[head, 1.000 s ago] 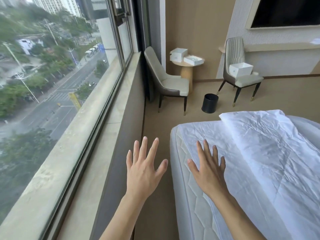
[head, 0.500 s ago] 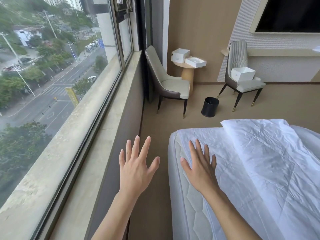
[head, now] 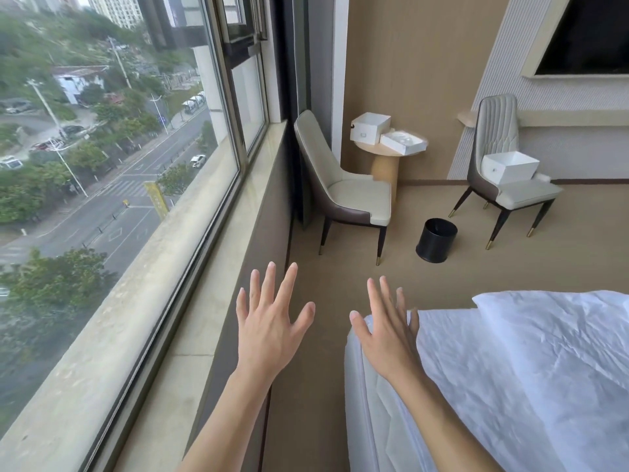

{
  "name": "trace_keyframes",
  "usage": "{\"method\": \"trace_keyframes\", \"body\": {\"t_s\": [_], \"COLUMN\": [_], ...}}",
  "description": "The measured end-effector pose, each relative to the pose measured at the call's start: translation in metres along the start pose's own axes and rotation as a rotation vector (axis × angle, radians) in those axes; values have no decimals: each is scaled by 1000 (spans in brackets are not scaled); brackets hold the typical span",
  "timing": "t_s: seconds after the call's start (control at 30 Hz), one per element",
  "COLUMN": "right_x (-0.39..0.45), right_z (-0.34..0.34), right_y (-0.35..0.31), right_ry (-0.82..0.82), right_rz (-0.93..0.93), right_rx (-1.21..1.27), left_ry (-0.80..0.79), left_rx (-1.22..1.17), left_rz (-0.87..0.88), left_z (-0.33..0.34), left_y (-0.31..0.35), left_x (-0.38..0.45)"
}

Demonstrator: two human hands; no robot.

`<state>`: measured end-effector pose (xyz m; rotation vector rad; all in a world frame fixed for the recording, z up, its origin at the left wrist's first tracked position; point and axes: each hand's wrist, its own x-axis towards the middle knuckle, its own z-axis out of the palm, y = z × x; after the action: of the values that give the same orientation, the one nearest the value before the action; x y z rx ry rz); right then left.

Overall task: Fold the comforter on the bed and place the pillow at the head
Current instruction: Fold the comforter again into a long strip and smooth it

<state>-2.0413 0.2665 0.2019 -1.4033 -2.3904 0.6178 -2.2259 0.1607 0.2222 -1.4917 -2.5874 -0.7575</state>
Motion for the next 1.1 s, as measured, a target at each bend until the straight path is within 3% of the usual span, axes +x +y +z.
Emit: {"method": "trace_keyframes", "body": {"t_s": [0.47,0.67,0.87,1.1], "right_x": [281,410,498,587], "right_z": [20,23,13,5], "right_y": [0,-2,26,103], "right_ry": [101,143,192,253], "right_rz": [73,168,296,476], "right_rx": [-12,-9,23,52], "left_ry": [-5,-94,-179,-256], "left_rx": [-62,-87,-150,-118], "left_rz": [94,177,283,450], "left_z": [91,138,190,278], "left_y": [-23,-27,7,72], "left_x": [287,426,530,639]}}
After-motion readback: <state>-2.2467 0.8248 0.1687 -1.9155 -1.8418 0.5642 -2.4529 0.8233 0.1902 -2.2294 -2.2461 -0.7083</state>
